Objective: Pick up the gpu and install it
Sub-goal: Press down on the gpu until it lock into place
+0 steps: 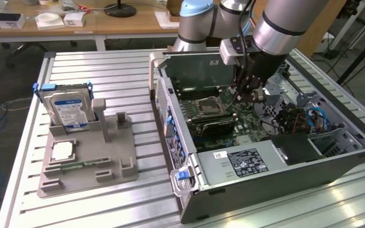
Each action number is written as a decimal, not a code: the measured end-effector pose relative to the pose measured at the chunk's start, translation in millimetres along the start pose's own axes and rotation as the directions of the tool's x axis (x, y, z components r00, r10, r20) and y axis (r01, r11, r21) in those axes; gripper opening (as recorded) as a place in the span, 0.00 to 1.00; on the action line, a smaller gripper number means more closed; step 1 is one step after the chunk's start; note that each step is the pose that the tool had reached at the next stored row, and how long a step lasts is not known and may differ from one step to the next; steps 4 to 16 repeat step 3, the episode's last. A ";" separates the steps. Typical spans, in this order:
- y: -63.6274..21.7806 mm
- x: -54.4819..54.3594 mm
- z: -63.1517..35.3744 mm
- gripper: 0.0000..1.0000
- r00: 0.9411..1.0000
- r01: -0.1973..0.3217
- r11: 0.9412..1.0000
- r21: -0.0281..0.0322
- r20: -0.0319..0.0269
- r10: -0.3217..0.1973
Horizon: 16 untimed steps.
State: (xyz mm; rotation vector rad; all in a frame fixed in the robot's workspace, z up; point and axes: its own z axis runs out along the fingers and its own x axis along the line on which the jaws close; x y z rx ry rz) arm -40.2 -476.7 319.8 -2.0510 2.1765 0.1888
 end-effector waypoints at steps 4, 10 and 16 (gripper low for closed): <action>0.0 0.0 0.0 0.11 1.000 0.000 1.000 0.000 0.000 0.000; 0.0 0.0 0.0 0.11 1.000 0.000 1.000 0.000 0.000 0.000; 0.0 0.0 0.0 0.11 1.000 0.000 1.000 0.000 0.000 0.000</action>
